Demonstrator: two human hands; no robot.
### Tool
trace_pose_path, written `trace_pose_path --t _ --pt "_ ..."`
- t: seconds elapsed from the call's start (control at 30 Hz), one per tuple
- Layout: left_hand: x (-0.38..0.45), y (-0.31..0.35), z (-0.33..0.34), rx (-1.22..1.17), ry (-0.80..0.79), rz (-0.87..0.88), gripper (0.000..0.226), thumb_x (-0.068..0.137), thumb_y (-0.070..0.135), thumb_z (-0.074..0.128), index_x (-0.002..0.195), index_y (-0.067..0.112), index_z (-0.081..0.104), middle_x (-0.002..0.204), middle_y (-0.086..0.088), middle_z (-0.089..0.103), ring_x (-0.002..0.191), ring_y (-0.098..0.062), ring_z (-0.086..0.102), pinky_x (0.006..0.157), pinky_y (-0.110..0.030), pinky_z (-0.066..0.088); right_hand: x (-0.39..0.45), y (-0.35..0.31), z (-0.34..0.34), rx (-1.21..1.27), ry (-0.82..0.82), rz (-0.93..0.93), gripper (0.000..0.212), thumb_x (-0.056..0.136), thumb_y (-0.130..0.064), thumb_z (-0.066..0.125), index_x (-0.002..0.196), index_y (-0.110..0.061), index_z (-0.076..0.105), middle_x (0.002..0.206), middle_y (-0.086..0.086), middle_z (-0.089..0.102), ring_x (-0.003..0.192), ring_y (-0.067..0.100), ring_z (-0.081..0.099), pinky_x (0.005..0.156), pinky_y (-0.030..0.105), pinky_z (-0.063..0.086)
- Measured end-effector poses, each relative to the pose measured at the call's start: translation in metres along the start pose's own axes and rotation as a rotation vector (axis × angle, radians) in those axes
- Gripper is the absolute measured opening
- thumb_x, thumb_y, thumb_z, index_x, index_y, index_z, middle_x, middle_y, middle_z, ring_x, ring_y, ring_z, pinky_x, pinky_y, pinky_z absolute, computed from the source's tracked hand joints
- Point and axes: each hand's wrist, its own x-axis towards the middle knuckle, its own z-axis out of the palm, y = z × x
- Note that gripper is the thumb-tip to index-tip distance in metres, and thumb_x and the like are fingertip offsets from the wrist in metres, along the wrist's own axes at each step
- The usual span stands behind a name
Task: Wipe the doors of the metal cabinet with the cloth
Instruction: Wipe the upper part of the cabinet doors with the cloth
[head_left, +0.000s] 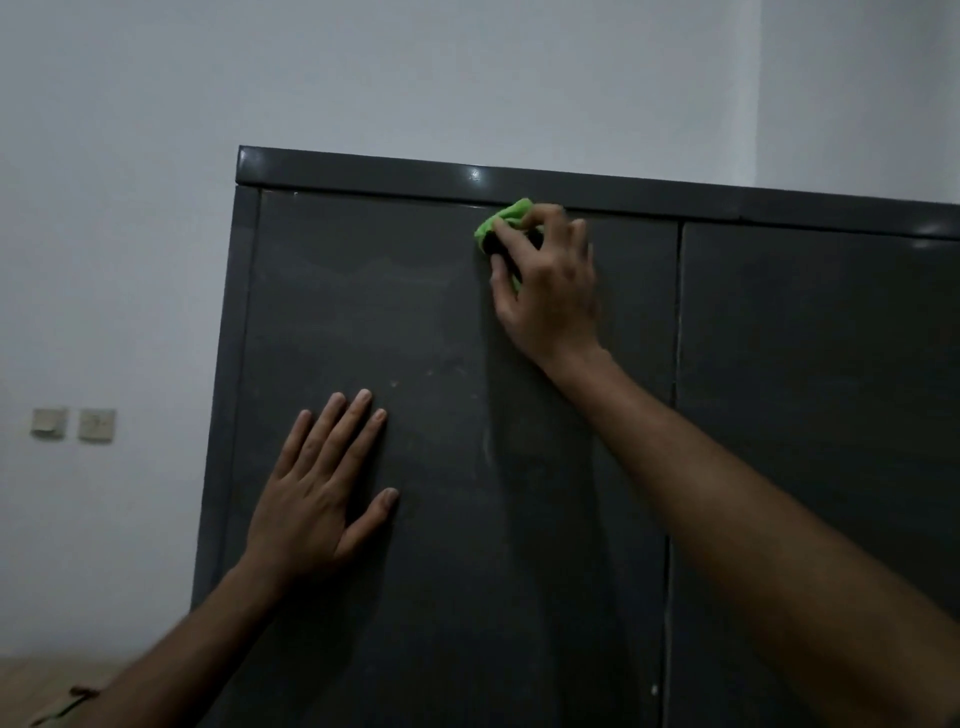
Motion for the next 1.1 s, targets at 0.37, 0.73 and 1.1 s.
trace_pose_path --t 0.37,0.73,1.1 --pt "-0.015 -0.011 0.000 0.014 -0.016 0.009 0.079 0.098 0.060 0.035 0.159 0.012 0.024 0.169 -0.007 0.014 0.156 -0.028 0.014 0.127 -0.047 0.010 0.003 -0.021 0.006 0.000 -0.018 -0.045 0.034 0.091 -0.029 0.054 0.122 -0.021 0.065 0.123 0.014 0.057 0.102 0.037 0.052 0.081 0.046 0.046" --pt "-0.019 -0.016 0.002 0.026 -0.051 0.012 0.079 0.098 0.061 0.032 0.161 0.015 0.019 0.169 -0.006 0.012 0.156 -0.027 0.013 0.127 -0.046 0.009 0.005 -0.048 0.015 -0.006 -0.040 -0.041 0.036 0.091 -0.029 0.054 0.125 -0.021 0.063 0.126 0.014 0.055 0.104 0.035 0.051 0.082 0.045 0.046" --pt "-0.019 -0.016 -0.001 0.017 -0.050 0.017 0.079 0.098 0.060 0.035 0.160 0.014 0.021 0.169 -0.007 0.012 0.156 -0.026 0.012 0.127 -0.045 0.009 0.007 -0.068 0.023 0.111 -0.034 -0.125 0.040 0.092 -0.024 0.059 0.131 -0.016 0.061 0.132 0.007 0.059 0.103 0.033 0.053 0.085 0.046 0.048"
